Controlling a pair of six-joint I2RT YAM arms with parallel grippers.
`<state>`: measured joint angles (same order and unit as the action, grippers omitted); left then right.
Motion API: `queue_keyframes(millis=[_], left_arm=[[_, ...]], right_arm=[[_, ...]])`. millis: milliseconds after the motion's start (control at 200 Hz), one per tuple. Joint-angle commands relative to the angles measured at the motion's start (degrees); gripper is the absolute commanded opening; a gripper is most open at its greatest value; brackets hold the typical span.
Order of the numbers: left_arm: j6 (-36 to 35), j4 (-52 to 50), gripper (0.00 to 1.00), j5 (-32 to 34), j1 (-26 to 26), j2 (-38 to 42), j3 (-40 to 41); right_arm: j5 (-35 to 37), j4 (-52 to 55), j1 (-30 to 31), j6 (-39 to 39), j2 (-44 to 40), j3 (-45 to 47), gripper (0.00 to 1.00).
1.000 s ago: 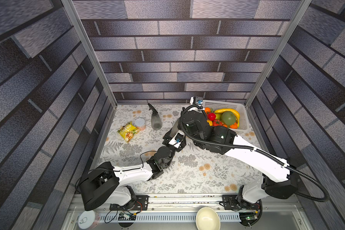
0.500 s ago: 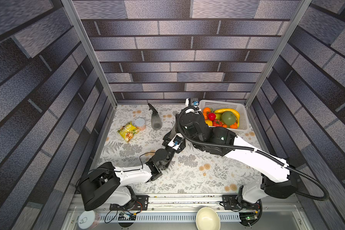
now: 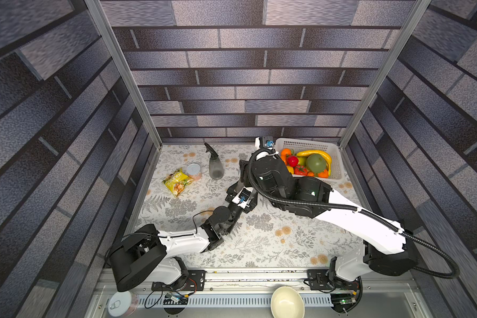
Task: Attach spray nozzles to spray bottles
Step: Screw the spray nozzle on the spray bottle.
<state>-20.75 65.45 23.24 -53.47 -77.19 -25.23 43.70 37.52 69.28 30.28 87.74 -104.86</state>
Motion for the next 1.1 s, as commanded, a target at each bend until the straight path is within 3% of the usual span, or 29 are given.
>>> queue_keyframes(millis=[0, 356, 616, 812, 942, 1037, 1092], left_arm=[[2.4, 1.8, 0.78, -1.8, 0.8, 1.7, 0.7], [7.9, 3.8, 0.78, -5.4, 3.2, 3.2, 2.7], [8.3, 4.5, 0.78, -6.9, 3.6, 3.2, 3.0], [8.7, 4.0, 0.78, -9.6, 4.2, 4.0, 3.5], [9.8, 2.8, 0.78, -12.2, 4.6, 5.4, 4.0], [10.9, -0.1, 0.78, -15.5, 5.0, 7.4, 4.0], [11.5, -1.1, 0.78, -17.0, 5.0, 8.6, 4.1]], right_arm=[[-1.3, 1.3, 0.7, -1.7, -1.6, -0.5, 0.67], [-2.7, 2.4, 1.2, -3.9, -2.9, -2.1, 0.72], [-5.0, 2.0, 3.6, -9.3, -2.3, -6.8, 0.73], [-8.8, -1.1, 4.1, -15.0, -5.9, -6.2, 0.64], [-8.6, -6.3, 3.6, -22.5, -12.3, -0.1, 0.51], [-16.0, -7.2, -1.7, -23.8, -17.7, 5.7, 0.44], [-26.5, -7.0, -7.3, -23.4, -20.4, 9.0, 0.44]])
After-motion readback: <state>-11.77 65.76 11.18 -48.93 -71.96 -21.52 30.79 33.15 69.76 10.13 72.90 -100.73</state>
